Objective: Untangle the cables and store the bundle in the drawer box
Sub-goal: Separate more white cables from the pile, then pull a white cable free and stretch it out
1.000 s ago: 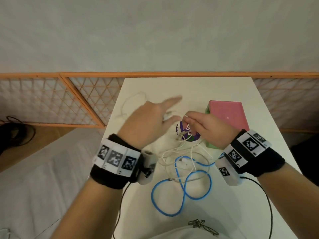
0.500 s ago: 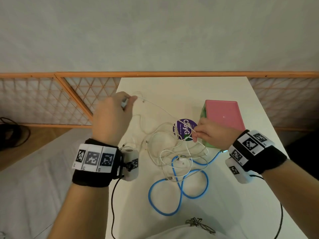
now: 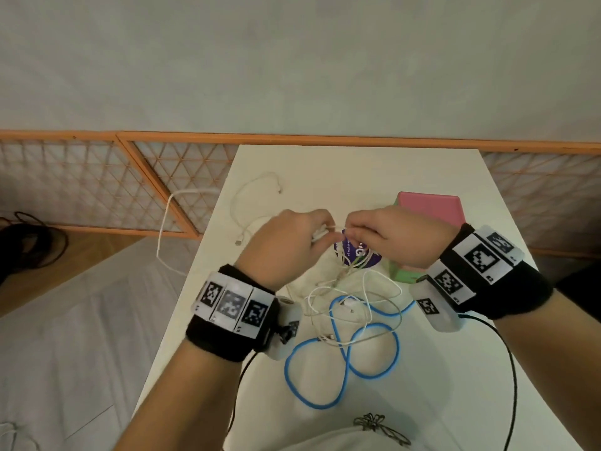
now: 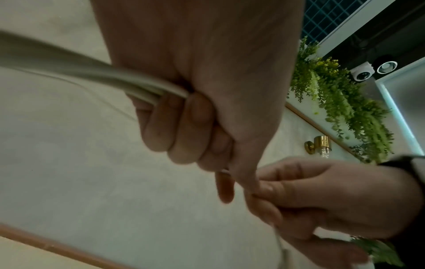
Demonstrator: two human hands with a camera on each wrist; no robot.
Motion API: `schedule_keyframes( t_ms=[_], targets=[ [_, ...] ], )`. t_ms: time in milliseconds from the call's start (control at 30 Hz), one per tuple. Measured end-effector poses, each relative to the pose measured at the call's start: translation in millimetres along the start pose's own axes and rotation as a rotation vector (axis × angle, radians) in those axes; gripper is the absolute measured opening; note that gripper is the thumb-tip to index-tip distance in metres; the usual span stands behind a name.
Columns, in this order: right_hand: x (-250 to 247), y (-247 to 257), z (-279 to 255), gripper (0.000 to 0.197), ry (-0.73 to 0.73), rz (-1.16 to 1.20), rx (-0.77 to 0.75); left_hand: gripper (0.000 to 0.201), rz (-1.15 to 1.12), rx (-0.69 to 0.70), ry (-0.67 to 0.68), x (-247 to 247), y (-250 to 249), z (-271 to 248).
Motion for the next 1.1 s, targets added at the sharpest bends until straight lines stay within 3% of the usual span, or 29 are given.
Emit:
schedule_keyframes(
  t_ms=[200, 300, 367, 433, 500, 567, 633, 700, 767, 900, 1033, 1100],
  targets=[
    [4, -20, -18, 0.019, 0.06, 0.245, 0.112, 0.031, 0.027, -0.085, -0.253, -27, 26, -1],
    [6, -26, -14, 0.022, 0.076, 0.21, 0.152, 0.031, -0.034, -0.151, -0.221, -24, 36, -1],
    [6, -33, -1, 0.024, 0.057, 0.184, 0.178, 0.049, -0.07, -0.171, -0.173, -23, 40, -2],
    [-11, -39, 21, 0.022, -0.112, 0.113, 0.201, 0.056, -0.092, -0.171, -0.229, -31, 41, -5],
    [-35, -41, 42, 0.019, -0.359, 0.138, 0.205, 0.048, -0.112, -0.157, -0.3, -38, 41, -8],
    [-42, -34, 61, 0.044, -0.423, 0.214, 0.157, 0.035, -0.1, -0.124, -0.341, -40, 40, -11],
    [-33, -28, 69, 0.048, -0.394, 0.209, 0.1, 0.024, -0.093, -0.121, -0.357, -38, 43, -15],
    [-12, -26, 64, 0.027, -0.34, 0.169, 0.024, 0.018, -0.105, -0.143, -0.352, -33, 48, -20],
    [28, -34, 50, 0.019, -0.177, 0.121, 0.016, 0.017, -0.132, -0.16, -0.331, -24, 52, -23],
    [122, -67, 21, 0.021, 0.153, 0.003, 0.117, 0.019, -0.163, -0.17, -0.288, -9, 51, -24],
    [162, -106, 4, 0.022, 0.244, -0.371, 0.247, 0.018, -0.178, -0.168, -0.255, 1, 49, -24],
    [169, -122, -3, 0.025, 0.248, -0.393, 0.294, 0.018, -0.175, -0.181, -0.247, 2, 50, -25]
  ],
)
Point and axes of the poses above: each hand's wrist, its own z-axis towards the middle knuckle, its own x-axis out of the palm, y = z × x, the point moved 9 cm from there along z, towards the middle knuckle, and after that the axes turned 1 degree about -x, right-handed, at the moved point
